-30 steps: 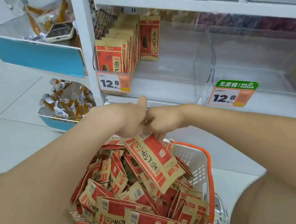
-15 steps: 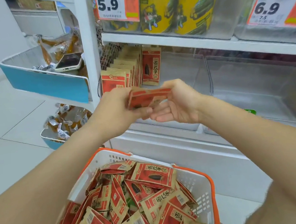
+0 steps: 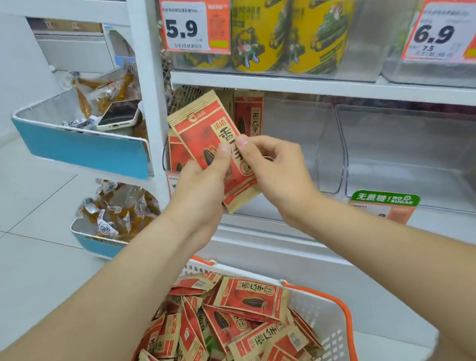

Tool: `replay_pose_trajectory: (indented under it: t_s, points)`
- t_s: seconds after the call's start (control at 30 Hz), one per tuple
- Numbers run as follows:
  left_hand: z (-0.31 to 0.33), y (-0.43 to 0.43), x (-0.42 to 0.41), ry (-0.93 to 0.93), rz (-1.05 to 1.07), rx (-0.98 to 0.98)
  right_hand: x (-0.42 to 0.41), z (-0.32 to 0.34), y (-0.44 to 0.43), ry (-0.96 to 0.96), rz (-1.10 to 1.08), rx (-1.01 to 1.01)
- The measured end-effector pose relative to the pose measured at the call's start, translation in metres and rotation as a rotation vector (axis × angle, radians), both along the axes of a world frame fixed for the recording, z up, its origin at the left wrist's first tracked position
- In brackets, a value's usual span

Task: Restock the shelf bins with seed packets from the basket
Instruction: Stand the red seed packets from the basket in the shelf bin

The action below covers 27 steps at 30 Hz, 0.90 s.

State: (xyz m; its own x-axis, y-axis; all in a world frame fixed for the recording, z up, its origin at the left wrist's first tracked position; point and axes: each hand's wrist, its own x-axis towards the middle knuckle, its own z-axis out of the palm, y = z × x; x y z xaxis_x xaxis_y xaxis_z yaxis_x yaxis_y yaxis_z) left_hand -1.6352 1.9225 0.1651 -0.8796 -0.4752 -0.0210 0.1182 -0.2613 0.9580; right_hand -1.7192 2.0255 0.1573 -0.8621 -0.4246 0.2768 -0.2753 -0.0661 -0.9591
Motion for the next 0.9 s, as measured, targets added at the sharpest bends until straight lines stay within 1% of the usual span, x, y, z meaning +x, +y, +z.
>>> replay_pose_trajectory:
  t_s: [0.07, 0.17, 0.23, 0.3, 0.37, 0.5, 0.6, 0.7, 0.8, 0.87, 0.9]
  points:
    - [0.003, 0.004, -0.005, 0.004, 0.029, 0.129, 0.003, -0.003, -0.004, 0.017, -0.103, -0.052]
    - [0.005, 0.006, -0.009, -0.027, 0.096, 0.218, 0.007, -0.003, -0.006, 0.028, -0.115, -0.087]
    - [0.006, 0.006, -0.009, -0.032, 0.127, 0.224, 0.009, 0.0, -0.006, 0.033, -0.107, -0.089]
    - [0.006, 0.006, -0.01, -0.048, 0.16, 0.185, 0.009, 0.004, -0.006, 0.0, -0.11, -0.096]
    - [0.006, 0.006, -0.011, -0.07, 0.185, 0.132, 0.007, 0.007, -0.006, -0.127, -0.088, -0.101]
    - [0.0, 0.006, -0.016, -0.059, 0.232, 0.04, 0.004, 0.008, -0.005, -0.428, 0.07, -0.176]
    - [-0.004, 0.008, -0.019, -0.039, 0.26, 0.028, 0.003, 0.006, -0.005, -0.48, 0.074, -0.21]
    - [-0.005, 0.01, -0.019, -0.027, 0.275, 0.053, 0.002, 0.005, -0.005, -0.412, 0.034, -0.125]
    - [-0.002, 0.007, -0.02, -0.027, 0.242, 0.026, -0.007, 0.008, -0.001, -0.204, -0.009, 0.001]
    - [0.002, 0.004, -0.02, -0.017, 0.192, -0.052, -0.014, 0.012, 0.003, -0.074, 0.034, 0.047]
    - [0.003, 0.002, -0.021, -0.017, 0.169, -0.141, -0.017, 0.014, 0.004, -0.012, 0.09, 0.065]
